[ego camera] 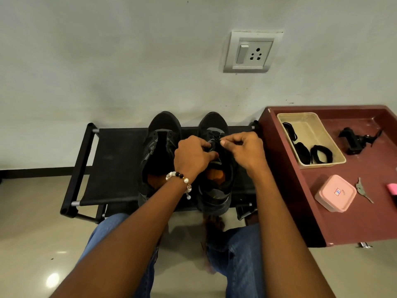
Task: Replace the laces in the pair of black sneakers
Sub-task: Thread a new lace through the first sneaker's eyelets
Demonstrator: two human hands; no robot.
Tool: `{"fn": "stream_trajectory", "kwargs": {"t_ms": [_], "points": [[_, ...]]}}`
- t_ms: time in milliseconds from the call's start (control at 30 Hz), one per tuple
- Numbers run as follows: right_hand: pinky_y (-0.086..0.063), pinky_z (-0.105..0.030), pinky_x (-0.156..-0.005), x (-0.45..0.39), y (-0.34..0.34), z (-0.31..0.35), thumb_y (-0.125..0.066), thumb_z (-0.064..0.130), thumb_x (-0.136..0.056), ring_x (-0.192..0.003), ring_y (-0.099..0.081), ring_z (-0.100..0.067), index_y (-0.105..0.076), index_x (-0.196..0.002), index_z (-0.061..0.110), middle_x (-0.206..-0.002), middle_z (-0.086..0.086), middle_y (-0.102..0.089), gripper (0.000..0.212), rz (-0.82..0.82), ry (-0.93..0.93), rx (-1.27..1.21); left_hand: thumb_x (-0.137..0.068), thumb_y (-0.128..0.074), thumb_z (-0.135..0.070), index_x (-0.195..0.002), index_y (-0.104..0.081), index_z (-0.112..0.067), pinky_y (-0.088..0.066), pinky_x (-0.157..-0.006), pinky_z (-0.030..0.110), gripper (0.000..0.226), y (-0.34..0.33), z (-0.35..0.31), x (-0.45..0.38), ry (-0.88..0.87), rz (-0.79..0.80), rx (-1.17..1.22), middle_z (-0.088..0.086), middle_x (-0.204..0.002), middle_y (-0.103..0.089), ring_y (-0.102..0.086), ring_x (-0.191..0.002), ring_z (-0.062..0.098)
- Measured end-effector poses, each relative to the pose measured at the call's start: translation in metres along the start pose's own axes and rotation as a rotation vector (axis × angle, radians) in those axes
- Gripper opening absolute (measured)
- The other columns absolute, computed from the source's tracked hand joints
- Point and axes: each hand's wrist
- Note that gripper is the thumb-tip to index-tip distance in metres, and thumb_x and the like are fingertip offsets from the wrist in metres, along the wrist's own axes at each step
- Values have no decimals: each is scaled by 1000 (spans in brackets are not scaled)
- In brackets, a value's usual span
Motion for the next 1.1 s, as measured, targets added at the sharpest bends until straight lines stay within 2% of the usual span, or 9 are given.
{"fn": "stream_trajectory", "kwargs": {"t_ms": [100,233,400,567,733,833,900,1000,1100], "points": [[-49,-12,-78,1,-3,5,-76,15,-83,-86,-65,-5,-78,-97,13,-92,-1,-75,14,33,-9,71,-82,-74,-35,-112,-72,-25,-51,-73,25,32,1,-1,1,-13,-24,-18,0,-104,-71,-66,-95,17],[-46,-5,-67,0,-7,9,-74,11,-83,-78,-63,-3,-79,-90,11,-86,-1,-74,8,33,-22,126,-84,-71,-33,-110,-73,-26,-47,-71,22,27,3,0,0,8,-52,12,-2,-105,-72,-66,-95,16],[-55,-25,-77,-1,-19,13,-70,9,-84,-85,-68,-14,-79,-84,10,-85,-4,-75,9,40,15,241,-84,-72,-29,-106,-75,-25,-54,-85,30,22,5,3,-2,36,-56,93,-3,-103,-73,-66,-97,14],[-55,-24,-77,3,-23,11,-74,13,-84,-82,-67,-7,-78,-79,11,-80,0,-74,7,-21,-137,36,-80,-77,-33,-103,-76,-27,-56,-83,32,24,5,6,-6,45,-1,138,-5,-99,-73,-66,-94,12],[-46,-6,-54,2,-27,12,-74,3,-81,-71,-63,1,-78,-81,8,-71,5,-69,7,-27,-279,-107,-86,-71,-36,-96,-77,-16,-61,-70,40,23,11,6,-11,84,121,254,5,-92,-73,-69,-87,22],[-41,-1,-47,-1,-29,12,-79,1,-77,-66,-59,4,-77,-83,5,-71,2,-69,7,-34,-327,-138,-93,-64,-31,-95,-76,-13,-61,-68,42,22,9,7,-13,102,82,272,8,-92,-71,-68,-84,25],[-43,-1,-50,-1,-30,12,-82,1,-73,-66,-60,2,-77,-83,5,-73,1,-69,12,-44,-321,-140,-91,-65,-31,-97,-76,-20,-60,-71,41,16,4,8,-14,92,7,215,1,-93,-72,-68,-84,21],[-52,-10,-64,1,-28,10,-86,2,-68,-69,-66,-3,-77,-80,8,-74,-1,-72,16,-70,-256,-120,-87,-70,-34,-88,-77,-27,-60,-71,40,11,0,9,-18,112,-51,191,-5,-86,-72,-67,-80,17],[-56,-13,-66,0,-27,9,-82,-5,-71,-55,-63,2,-76,-80,7,-64,-1,-69,17,-54,-164,-41,-83,-74,-37,-73,-72,-30,-60,-69,40,12,0,10,-22,132,-40,207,-7,-78,-70,-67,-75,15]]}}
Point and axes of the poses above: each hand's wrist, its own x-axis away from the middle knuckle, its own y-axis out of the back of the hand, z = x × y
